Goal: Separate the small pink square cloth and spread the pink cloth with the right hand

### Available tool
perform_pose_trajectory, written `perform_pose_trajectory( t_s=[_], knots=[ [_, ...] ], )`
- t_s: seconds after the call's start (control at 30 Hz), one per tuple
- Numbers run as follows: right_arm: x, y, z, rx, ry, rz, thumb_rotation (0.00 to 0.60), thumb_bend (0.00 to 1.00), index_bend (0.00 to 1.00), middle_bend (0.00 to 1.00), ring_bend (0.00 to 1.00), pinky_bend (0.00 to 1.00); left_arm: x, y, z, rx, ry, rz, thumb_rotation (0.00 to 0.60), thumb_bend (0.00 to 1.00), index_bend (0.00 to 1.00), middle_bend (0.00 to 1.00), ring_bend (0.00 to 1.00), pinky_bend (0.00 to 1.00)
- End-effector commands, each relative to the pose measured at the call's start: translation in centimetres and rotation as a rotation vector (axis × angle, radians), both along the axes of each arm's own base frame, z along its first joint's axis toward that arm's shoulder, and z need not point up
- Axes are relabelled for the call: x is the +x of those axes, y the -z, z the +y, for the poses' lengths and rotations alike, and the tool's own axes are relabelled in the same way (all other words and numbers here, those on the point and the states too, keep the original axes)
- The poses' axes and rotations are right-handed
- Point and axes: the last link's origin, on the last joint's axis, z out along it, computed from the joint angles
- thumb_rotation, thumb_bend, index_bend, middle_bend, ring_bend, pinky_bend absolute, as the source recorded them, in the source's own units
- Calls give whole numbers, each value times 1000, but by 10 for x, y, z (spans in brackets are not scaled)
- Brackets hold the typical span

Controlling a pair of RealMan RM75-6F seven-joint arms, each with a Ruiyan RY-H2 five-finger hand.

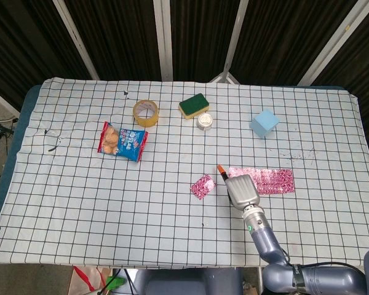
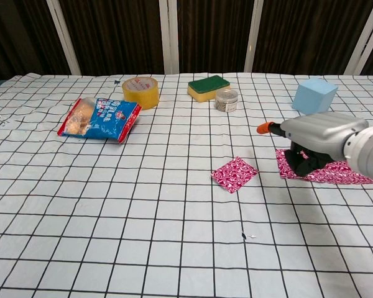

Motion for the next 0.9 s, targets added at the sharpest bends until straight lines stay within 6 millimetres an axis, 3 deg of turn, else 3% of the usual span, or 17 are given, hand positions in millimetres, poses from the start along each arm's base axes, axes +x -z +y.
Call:
perform_pose_trajectory(
  t_s=[0.03,0.27,0.9],
  knots=[
    [-12,-3,1,12,28,15,600,782,59,832,775,538,1,1,1,-2,0,4,600,259,149,0,0,101],
    [-27,-4,3,26,54,34,600,782,59,832,775,539,1,4,2,-4,-6,14,600,259,149,0,0,101],
    [-44,8,1,57,86,68,600,785,81,833,775,538,2,6,4,-7,-10,25,600,259,149,0,0,101]
  ],
)
